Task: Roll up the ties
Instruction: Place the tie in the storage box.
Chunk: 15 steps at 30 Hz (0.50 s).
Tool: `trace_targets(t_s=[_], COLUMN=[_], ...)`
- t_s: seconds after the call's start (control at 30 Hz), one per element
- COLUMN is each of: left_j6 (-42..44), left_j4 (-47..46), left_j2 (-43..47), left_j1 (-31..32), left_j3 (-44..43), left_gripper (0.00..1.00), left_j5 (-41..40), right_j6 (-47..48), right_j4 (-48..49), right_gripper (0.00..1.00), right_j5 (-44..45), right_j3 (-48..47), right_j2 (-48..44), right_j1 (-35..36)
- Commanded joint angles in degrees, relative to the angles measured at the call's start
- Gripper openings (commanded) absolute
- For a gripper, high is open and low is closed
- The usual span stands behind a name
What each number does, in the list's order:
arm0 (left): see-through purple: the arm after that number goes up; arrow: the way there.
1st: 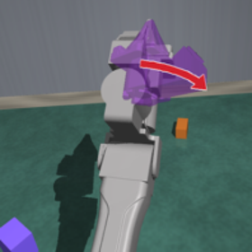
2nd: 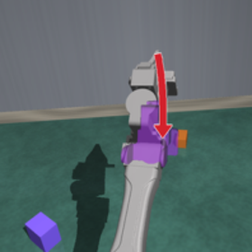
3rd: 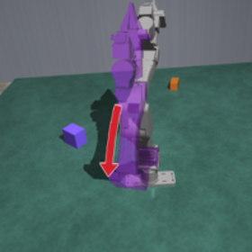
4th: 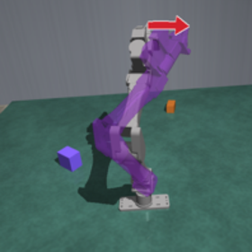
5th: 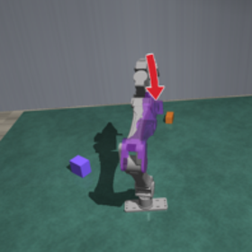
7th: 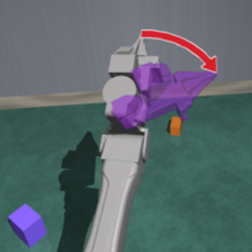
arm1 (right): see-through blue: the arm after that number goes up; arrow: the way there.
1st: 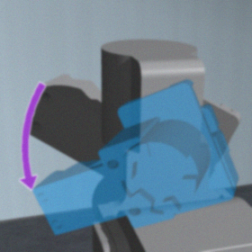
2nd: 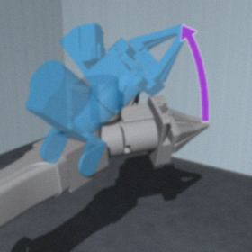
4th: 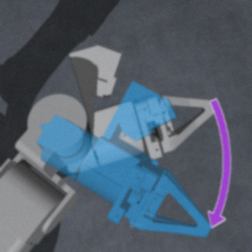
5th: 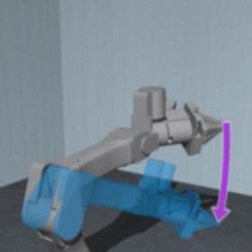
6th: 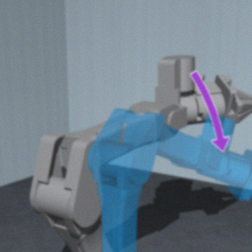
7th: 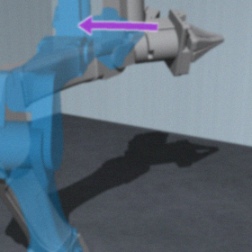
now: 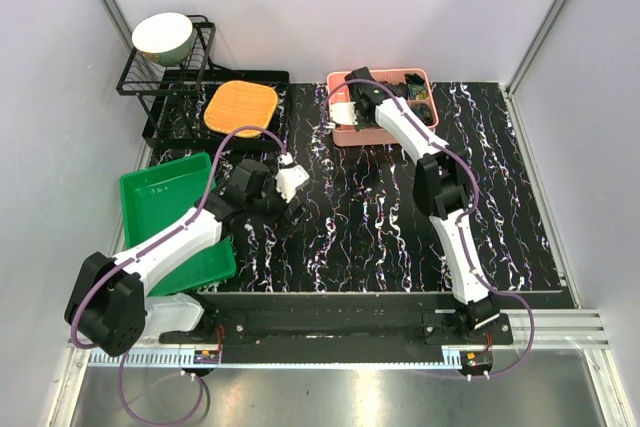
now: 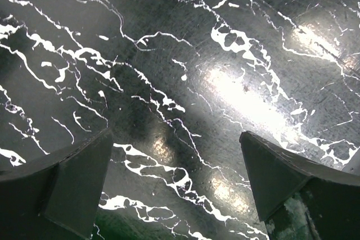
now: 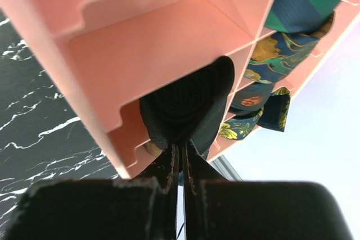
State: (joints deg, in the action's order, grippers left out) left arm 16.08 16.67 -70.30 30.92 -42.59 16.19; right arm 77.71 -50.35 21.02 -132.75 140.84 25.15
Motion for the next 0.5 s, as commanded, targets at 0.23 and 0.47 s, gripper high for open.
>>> trace_targets(t_s=[0.23,0.47], left_j6=[1.24,1.33], left_j4=[-2.25,-1.11], left_j2=[2.63,3.95], left_j1=[-1.73,-2.26], left_j3=[0.58,1.10], left_gripper=[0.99,0.99], left_j5=[1.13,1.22], right_j6=[-2.21,-3.53], right_j4=[-5.99,-5.99], right_gripper=[0.00,0.01], right_j5=[3.33,2.98], right_j3=[-5.94,-7.87], right_j2=[5.24,7.61], right_j1=[0.60,0.43])
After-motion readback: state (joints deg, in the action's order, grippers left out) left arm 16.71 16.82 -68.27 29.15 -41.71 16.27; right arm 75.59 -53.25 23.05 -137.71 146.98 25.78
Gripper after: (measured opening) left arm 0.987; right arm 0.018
